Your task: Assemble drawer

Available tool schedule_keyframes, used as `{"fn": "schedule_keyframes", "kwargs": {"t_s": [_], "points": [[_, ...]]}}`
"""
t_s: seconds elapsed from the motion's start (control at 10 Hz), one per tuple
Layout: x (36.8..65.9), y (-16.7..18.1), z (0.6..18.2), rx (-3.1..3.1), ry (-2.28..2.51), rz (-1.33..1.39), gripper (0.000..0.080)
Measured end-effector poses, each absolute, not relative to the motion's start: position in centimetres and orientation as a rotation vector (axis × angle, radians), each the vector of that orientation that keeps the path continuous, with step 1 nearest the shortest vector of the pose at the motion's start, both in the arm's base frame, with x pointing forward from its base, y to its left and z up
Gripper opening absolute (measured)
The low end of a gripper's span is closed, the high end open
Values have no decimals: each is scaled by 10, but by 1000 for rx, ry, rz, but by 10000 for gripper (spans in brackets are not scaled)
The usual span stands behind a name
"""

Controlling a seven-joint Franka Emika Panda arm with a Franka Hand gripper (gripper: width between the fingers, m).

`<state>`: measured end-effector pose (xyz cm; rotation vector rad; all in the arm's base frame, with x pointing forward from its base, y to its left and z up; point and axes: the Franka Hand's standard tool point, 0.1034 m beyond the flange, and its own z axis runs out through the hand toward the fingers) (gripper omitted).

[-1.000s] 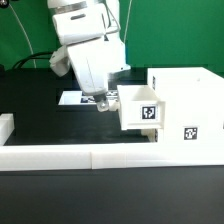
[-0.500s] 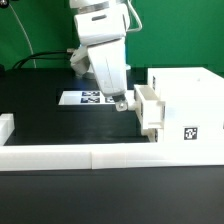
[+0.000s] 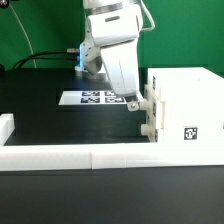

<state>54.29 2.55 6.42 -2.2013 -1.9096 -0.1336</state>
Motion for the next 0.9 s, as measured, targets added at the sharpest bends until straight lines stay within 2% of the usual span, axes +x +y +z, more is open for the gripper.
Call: {"fn": "schedule_keyframes", "kwargs": {"t_s": [0.9], "points": [[542,23,63,-2245,-1857,-125,648]]}}
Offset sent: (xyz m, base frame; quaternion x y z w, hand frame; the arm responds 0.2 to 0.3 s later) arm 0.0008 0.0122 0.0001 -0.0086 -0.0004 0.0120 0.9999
